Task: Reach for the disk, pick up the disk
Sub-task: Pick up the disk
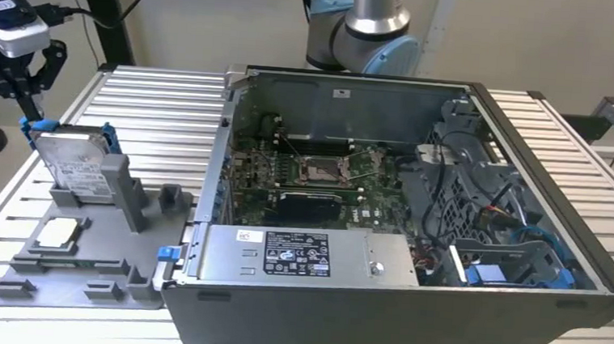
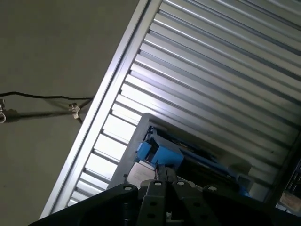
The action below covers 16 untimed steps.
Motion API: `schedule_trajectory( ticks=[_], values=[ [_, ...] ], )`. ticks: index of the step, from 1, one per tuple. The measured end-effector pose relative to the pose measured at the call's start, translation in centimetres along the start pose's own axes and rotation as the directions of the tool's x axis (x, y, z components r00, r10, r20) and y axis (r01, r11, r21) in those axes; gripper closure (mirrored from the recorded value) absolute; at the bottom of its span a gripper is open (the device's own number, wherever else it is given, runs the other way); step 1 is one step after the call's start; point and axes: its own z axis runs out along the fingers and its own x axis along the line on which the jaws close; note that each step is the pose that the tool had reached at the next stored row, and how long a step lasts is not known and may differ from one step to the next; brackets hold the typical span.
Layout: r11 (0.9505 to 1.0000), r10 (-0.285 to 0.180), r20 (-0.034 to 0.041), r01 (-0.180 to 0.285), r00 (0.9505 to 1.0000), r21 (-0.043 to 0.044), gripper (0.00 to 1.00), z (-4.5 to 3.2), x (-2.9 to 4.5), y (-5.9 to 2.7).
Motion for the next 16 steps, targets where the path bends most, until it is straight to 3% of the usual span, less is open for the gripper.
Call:
schedule_trajectory(
  ticks=[4,8,11,16],
  values=[
    [0.9978,-0.067,-0.0025,0.067,0.9978,0.0001,1.00,0.00,0.00,0.01],
    [0.9902,-0.139,-0.0051,0.139,0.9902,-0.0001,1.00,0.00,0.00,0.01],
    [0.9814,-0.192,-0.0064,0.192,0.9814,0.0001,1.00,0.00,0.00,0.00],
    [0.9606,-0.278,-0.0015,0.278,0.9606,0.0063,1.00,-0.01,0.00,0.01]
  ],
)
